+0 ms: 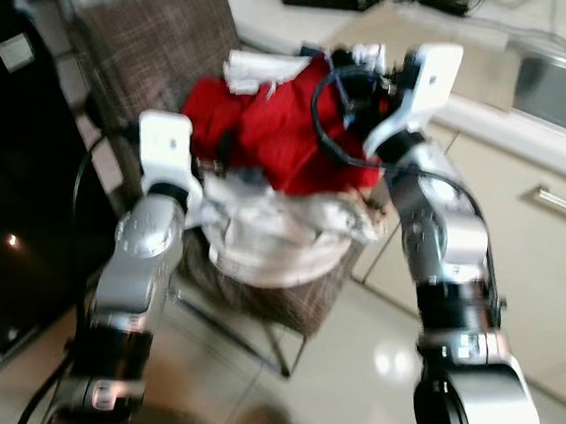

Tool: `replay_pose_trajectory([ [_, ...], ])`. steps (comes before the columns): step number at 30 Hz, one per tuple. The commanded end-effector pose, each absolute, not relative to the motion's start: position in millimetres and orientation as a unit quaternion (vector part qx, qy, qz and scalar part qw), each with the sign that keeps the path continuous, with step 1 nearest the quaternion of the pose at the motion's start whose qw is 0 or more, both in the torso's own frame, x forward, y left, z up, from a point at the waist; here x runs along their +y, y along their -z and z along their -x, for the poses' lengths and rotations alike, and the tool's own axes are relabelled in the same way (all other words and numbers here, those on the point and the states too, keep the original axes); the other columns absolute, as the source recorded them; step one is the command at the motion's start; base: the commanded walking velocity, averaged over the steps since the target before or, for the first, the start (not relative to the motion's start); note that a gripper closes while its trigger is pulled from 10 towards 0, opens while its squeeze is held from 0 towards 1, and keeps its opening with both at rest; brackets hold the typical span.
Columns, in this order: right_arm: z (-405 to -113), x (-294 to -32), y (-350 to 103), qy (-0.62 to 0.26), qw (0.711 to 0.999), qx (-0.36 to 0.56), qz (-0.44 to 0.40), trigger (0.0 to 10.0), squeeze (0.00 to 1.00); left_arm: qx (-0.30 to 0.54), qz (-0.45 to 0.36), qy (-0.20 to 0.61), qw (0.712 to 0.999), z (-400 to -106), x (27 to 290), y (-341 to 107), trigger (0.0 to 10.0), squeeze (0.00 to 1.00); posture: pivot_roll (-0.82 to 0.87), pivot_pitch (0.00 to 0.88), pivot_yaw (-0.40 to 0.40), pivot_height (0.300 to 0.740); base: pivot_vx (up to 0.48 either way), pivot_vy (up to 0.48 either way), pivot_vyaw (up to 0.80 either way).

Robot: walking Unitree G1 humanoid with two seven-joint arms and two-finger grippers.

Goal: Clothes washing

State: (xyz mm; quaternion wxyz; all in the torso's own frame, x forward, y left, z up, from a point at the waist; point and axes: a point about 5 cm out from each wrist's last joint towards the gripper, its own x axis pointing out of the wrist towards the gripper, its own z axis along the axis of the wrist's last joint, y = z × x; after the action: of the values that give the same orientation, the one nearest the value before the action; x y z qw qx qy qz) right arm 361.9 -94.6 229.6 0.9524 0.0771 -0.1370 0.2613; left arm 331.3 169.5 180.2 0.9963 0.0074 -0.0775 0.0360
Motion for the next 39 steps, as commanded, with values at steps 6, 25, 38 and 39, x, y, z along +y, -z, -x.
replay_pose_trajectory([
  [6, -352, -111, -168, -0.232, 0.971, -0.046, -0.041, 0.0, 0.0, -0.039, -0.007, -0.161, 0.986, -323, 207, -162, 10.0, 0.0, -0.06, 0.0, -0.034, 0.74, 0.0, 0.0, 0.63],
  [25, -356, -98, -178, -0.24, 0.967, -0.075, -0.033, 0.0, 0.0, -0.008, -0.03, -0.203, 0.979, -314, 213, -146, 10.0, 0.0, -0.03, 0.0, -0.043, 0.74, 0.0, 0.0, 0.54],
  [38, -343, -44, -201, -0.333, 0.932, -0.132, -0.047, 0.0, 0.0, -0.011, -0.036, -0.227, 0.973, -313, 222, -147, 10.0, 0.0, -0.02, 0.0, -0.044, 0.74, 0.0, 0.0, 0.49],
  [39, -343, -44, -201, -0.333, 0.932, -0.132, -0.047, 0.0, 0.0, -0.011, -0.036, -0.227, 0.973, -313, 222, -147, 10.0, 0.0, -0.02, 0.0, -0.044, 0.74, 0.0, 0.0, 0.48],
])
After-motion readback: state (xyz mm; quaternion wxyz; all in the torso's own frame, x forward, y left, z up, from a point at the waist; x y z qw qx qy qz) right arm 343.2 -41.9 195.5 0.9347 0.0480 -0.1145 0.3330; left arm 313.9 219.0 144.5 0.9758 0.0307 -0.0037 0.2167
